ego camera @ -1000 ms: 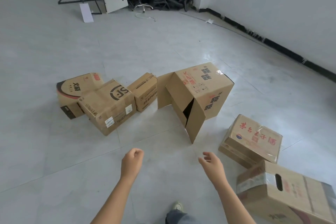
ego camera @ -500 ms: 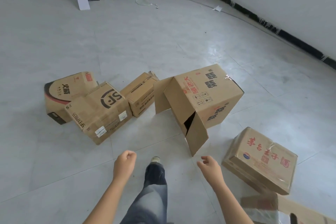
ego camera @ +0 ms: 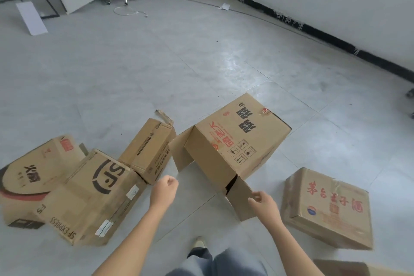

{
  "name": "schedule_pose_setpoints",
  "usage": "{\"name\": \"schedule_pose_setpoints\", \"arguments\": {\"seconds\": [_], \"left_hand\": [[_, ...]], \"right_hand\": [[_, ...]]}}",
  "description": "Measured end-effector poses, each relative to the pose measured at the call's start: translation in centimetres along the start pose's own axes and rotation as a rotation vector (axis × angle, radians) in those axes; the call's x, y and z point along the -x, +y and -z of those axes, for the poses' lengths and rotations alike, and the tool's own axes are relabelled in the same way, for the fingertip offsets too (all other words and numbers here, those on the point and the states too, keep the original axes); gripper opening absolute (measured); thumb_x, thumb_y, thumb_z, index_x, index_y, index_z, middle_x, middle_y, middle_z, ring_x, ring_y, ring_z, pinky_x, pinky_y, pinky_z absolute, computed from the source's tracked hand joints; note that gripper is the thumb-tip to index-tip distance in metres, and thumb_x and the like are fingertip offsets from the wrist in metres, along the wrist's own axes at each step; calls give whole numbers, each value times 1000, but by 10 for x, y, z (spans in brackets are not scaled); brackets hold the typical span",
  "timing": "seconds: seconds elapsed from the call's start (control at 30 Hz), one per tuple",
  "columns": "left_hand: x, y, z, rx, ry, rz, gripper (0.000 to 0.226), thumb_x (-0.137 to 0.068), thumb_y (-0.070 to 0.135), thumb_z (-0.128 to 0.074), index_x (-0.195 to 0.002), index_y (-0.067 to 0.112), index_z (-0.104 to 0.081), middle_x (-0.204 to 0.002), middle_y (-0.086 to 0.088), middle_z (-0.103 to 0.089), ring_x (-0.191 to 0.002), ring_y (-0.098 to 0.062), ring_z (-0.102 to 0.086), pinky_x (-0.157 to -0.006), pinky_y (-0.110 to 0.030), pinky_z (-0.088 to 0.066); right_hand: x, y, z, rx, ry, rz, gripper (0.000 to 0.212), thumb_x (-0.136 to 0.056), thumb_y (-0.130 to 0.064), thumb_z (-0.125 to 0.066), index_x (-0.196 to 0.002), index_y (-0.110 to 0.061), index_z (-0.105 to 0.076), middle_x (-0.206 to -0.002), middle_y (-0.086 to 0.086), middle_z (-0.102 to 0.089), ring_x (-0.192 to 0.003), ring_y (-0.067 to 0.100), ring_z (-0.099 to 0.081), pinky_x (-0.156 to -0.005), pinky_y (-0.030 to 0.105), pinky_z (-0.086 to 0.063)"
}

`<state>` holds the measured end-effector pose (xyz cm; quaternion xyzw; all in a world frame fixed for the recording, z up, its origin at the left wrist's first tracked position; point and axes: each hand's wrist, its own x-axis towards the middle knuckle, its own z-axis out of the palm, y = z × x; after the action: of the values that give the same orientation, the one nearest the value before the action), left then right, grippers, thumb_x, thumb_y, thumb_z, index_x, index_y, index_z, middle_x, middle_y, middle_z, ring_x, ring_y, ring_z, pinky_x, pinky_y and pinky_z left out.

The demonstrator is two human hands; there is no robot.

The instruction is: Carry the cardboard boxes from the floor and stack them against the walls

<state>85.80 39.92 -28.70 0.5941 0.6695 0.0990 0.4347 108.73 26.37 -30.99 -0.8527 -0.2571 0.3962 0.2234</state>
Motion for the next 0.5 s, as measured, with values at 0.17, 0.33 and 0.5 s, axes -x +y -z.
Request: {"name": "schedule_pose_setpoints", "arguments": {"seconds": [0.17, 0.33, 0.5], "left_hand": [[-49, 22, -20, -94, -80, -22, 13, -91, 12, -44, -85, 10, -55, -81, -3, -57, -74, -18, -49, -58, -26, -34], [-88, 49, -38, -176, -153, -27, 13, -93, 13, -44, -83, 12, -53, -78, 1, -55, -72, -17, -48, -54, -25, -33], [-139, 76, -47, -196, -121, -32, 11, -92, 13, -45, -90, 11, -56, -84, 1, -56, -81, -21, -51, -57, -26, -33]], "right_hand": [[-32, 7, 11, 24, 19, -54, 41, -91, -19, -52, -129, -6, -49, -129, 11, -52, -117, 22, -51, -79, 26, -38], [-65, 9, 22, 30, -5, -162, 44, -89, -19, -53, -131, -6, -46, -132, 12, -50, -118, 22, -51, -88, 28, -42], [-109, 2, 24, 101, -62, -222, 47, -88, -21, -52, -133, -8, -44, -133, 9, -50, -116, 21, -52, -86, 26, -45]]}}
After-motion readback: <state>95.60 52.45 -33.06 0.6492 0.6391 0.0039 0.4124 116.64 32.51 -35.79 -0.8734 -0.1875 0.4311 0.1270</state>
